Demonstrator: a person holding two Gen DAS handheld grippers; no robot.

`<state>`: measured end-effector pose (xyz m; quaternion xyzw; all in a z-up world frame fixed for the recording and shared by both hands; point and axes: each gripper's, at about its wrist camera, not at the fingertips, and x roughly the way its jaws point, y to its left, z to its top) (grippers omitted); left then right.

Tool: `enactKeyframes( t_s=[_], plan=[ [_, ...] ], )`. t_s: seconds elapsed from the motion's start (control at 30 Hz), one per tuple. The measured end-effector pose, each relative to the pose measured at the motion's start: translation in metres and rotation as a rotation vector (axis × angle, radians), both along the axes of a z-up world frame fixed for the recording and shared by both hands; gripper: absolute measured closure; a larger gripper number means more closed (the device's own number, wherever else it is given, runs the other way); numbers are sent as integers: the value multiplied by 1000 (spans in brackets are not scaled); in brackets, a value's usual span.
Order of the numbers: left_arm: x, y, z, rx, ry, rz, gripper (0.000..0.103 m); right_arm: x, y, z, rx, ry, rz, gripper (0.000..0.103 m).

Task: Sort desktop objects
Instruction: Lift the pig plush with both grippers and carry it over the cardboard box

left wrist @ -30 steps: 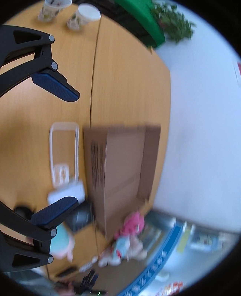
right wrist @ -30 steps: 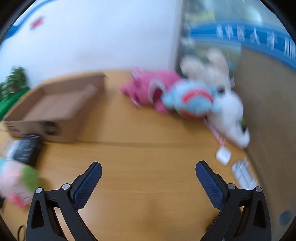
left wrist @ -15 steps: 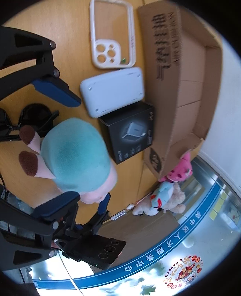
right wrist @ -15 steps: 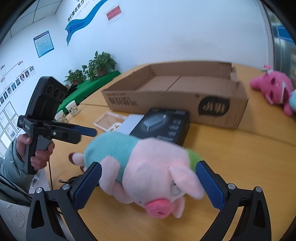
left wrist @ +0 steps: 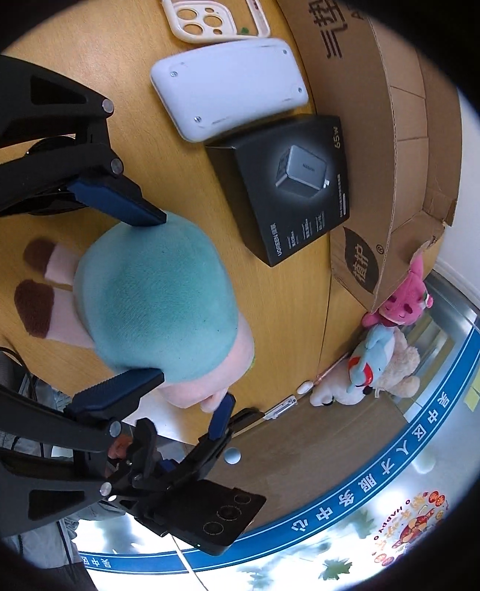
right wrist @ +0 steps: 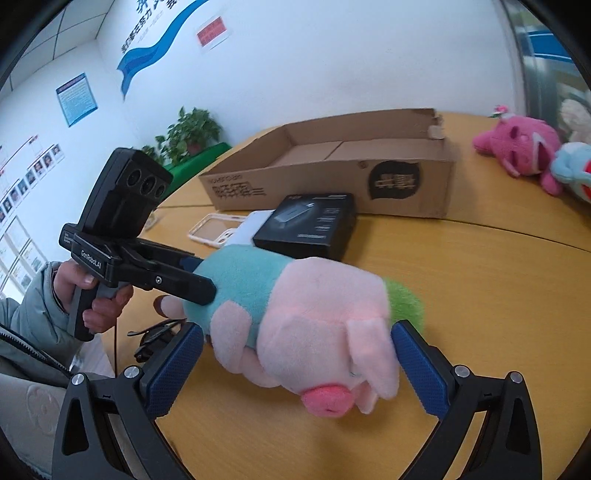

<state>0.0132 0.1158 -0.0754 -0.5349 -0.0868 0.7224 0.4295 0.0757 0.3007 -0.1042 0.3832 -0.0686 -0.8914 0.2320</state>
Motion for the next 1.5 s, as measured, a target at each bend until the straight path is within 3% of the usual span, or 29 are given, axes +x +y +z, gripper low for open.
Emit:
enactKeyframes(
  t_s=[0.1,0.17,0.23,0.33,0.43,0.63,0.73,0.93,1.03,1.17,1.3,1.5],
  plan=[
    [-2,2,-1,-6,-7,-17,26,1,19,-7,48,-18,-68,0],
    [-2,4,-3,-9,-11,-31,28,-9,29,-20,-13,-61,-93,0],
    [-2,5,-3,-22,-5,-42,30,-16,25,-29,-61,-90,-71,1],
    [-5,1,-4,-27,-14,-39,38,-22,5,-35,-35,-72,-83,0],
    [-2,-2,0,-12,3,-54,41,-23,7,-35,-62,-72,-101,16],
    [-2,-3,26,-11,106,-46,44,-14,-13,-21,-13,-32,-128,31],
    [-5,-12,60,35,196,-38,44,-14,-18,4,-15,43,-144,33],
    [-22,-45,164,129,466,12,44,-36,-40,101,43,293,-136,33],
    [-29,-62,220,142,639,47,44,-58,-60,159,46,428,-127,33],
    [-44,-78,271,128,777,88,44,-86,-81,208,36,562,-101,33],
    [-66,-95,304,114,864,123,44,-121,-96,242,16,633,-64,33],
    [-129,-116,312,83,852,195,44,-194,-120,267,13,647,-7,33]
  ],
)
